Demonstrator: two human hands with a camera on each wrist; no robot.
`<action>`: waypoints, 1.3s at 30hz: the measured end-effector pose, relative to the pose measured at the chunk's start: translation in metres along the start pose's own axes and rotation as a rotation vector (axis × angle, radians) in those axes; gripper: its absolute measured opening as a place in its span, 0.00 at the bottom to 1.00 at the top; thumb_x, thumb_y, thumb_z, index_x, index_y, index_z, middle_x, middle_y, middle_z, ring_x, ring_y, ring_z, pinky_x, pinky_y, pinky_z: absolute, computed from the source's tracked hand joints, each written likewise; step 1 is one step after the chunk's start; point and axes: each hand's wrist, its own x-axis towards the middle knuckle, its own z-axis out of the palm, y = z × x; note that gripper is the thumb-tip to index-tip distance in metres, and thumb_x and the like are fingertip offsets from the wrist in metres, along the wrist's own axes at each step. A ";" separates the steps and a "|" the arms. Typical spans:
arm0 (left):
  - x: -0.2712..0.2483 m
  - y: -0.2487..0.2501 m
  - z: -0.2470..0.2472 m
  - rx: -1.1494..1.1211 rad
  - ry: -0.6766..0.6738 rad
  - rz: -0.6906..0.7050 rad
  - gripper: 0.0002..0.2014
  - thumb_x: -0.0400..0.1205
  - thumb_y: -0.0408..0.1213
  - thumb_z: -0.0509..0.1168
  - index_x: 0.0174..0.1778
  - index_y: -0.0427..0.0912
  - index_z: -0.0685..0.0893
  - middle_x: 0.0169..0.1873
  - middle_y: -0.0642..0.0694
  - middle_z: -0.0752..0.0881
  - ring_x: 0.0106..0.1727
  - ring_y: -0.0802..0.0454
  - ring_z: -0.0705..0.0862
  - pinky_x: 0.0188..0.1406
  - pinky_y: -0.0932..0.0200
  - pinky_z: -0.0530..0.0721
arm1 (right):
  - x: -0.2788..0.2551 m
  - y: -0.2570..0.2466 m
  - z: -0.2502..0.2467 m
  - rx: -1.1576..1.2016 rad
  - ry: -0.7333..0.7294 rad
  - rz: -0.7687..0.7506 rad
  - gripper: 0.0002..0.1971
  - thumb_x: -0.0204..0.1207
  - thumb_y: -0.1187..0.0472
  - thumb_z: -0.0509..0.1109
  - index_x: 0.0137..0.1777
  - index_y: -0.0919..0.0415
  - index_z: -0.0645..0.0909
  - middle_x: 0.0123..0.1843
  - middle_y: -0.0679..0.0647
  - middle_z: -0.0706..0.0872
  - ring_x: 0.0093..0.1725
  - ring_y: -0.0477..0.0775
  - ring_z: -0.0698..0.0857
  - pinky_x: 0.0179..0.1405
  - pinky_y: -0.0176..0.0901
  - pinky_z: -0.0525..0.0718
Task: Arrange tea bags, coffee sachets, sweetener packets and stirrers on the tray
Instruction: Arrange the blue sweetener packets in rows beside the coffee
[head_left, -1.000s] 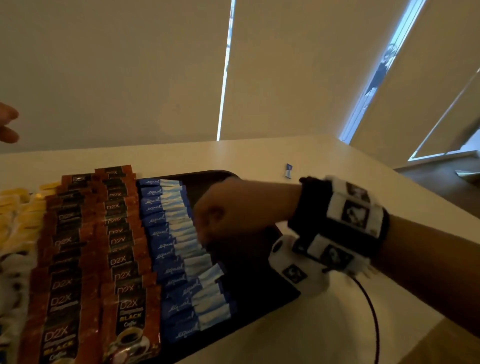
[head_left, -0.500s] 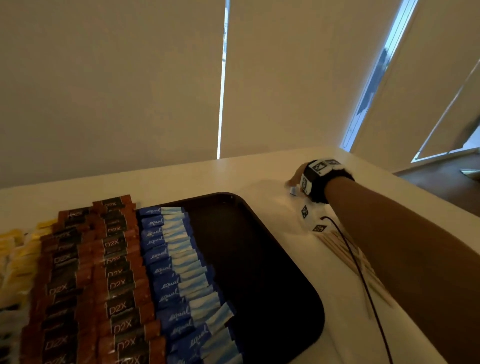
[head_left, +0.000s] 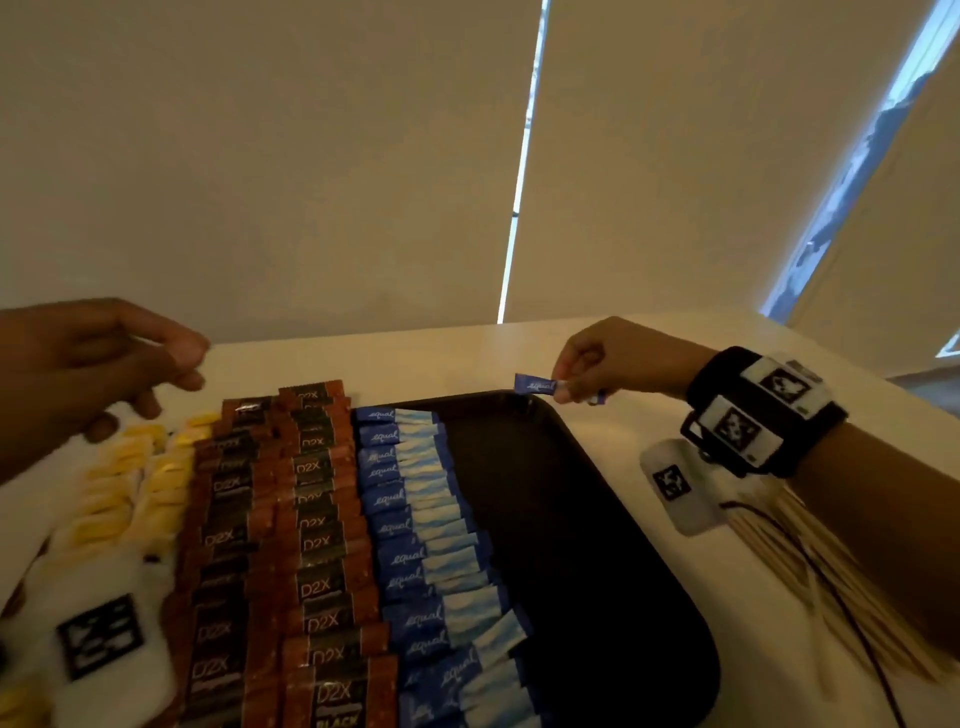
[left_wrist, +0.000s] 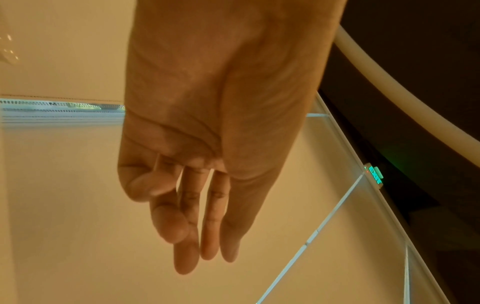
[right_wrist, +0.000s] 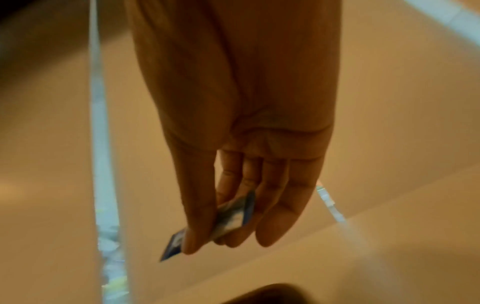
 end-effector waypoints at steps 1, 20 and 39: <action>-0.034 0.048 0.029 0.013 -0.024 0.049 0.16 0.66 0.50 0.68 0.48 0.54 0.87 0.38 0.51 0.91 0.32 0.49 0.85 0.26 0.53 0.83 | -0.009 -0.014 0.007 0.054 -0.017 -0.078 0.09 0.68 0.63 0.78 0.46 0.64 0.85 0.36 0.54 0.88 0.30 0.41 0.83 0.30 0.28 0.80; -0.064 0.103 0.096 -0.094 -0.256 0.099 0.06 0.77 0.30 0.70 0.47 0.35 0.89 0.36 0.41 0.91 0.37 0.52 0.89 0.38 0.64 0.88 | -0.061 -0.093 0.066 0.348 0.020 -0.303 0.06 0.66 0.66 0.76 0.43 0.65 0.86 0.37 0.53 0.90 0.35 0.44 0.88 0.34 0.30 0.85; -0.071 0.098 0.043 -0.038 0.000 0.110 0.07 0.74 0.43 0.69 0.47 0.51 0.87 0.37 0.53 0.91 0.34 0.61 0.87 0.25 0.73 0.81 | -0.014 -0.070 0.100 -0.183 -0.216 0.107 0.06 0.69 0.56 0.78 0.45 0.54 0.86 0.40 0.47 0.87 0.37 0.41 0.82 0.35 0.33 0.80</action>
